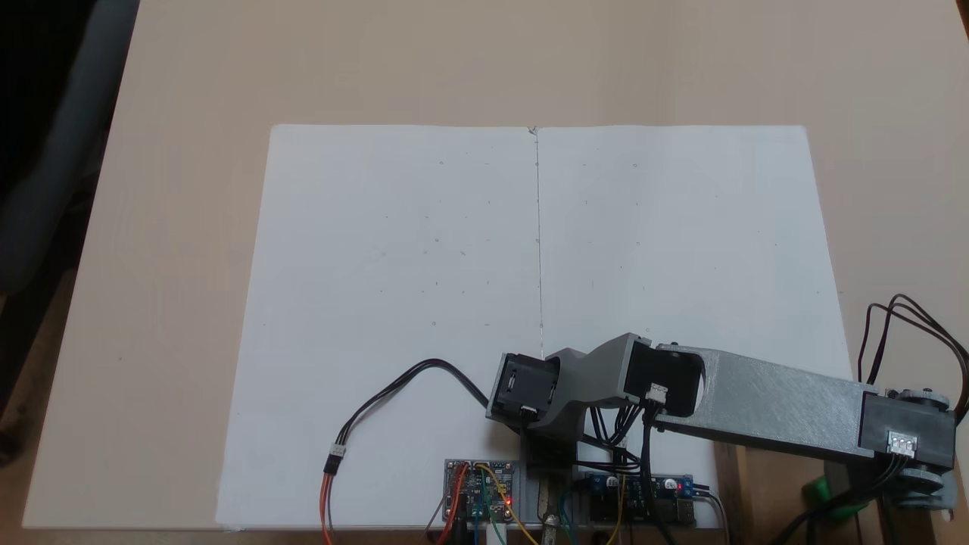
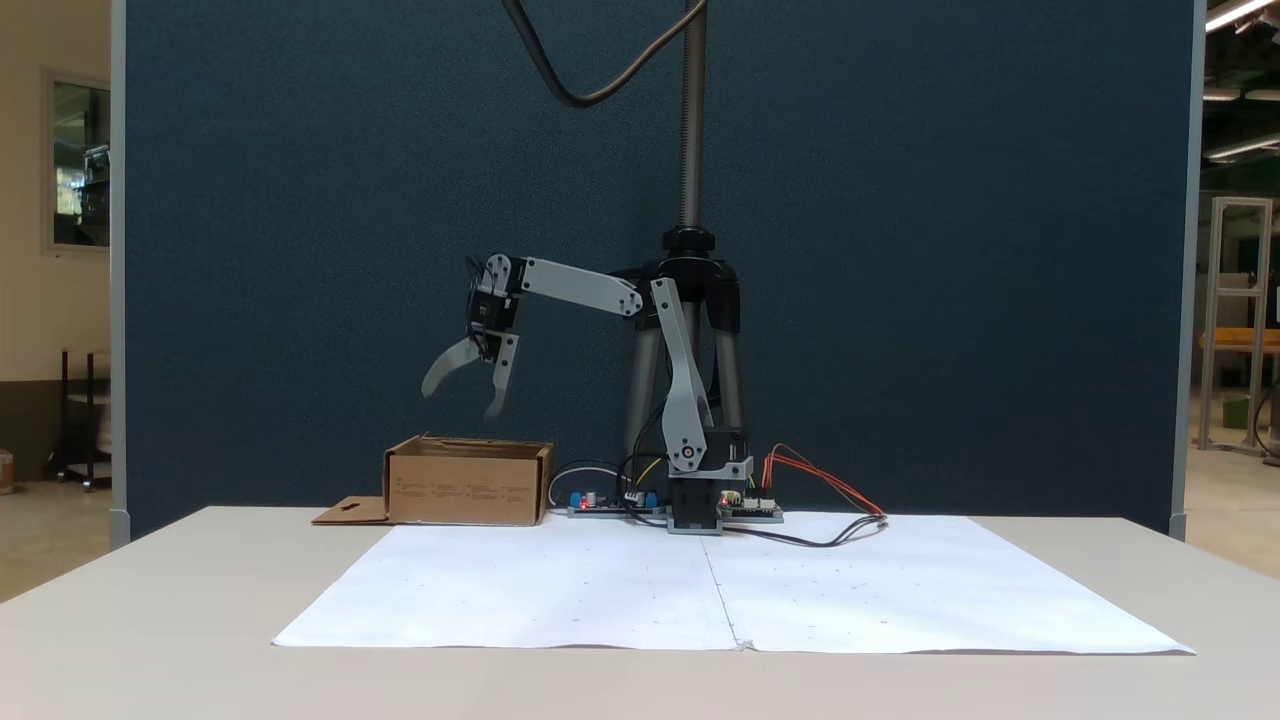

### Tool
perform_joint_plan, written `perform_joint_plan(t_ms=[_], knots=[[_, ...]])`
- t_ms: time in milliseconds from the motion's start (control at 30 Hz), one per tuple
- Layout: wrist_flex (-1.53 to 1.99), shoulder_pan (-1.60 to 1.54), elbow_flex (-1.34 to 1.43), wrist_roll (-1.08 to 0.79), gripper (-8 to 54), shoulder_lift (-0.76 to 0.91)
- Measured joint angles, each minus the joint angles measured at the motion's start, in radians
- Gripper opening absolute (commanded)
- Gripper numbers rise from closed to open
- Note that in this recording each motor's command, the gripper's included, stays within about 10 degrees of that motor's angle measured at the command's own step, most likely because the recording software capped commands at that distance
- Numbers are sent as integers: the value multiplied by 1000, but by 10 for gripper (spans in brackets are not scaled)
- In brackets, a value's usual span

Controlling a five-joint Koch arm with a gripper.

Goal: Grasp a green dice and put it in the bin.

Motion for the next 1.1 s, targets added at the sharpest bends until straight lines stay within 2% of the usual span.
perform_joint_plan(t_ms=[333,733,933,1100], knots=[[0,-325,-35,97,441,132],[2,-997,-35,153,442,304],[2,-1365,-35,173,442,350],[2,-1552,-35,198,442,351]])
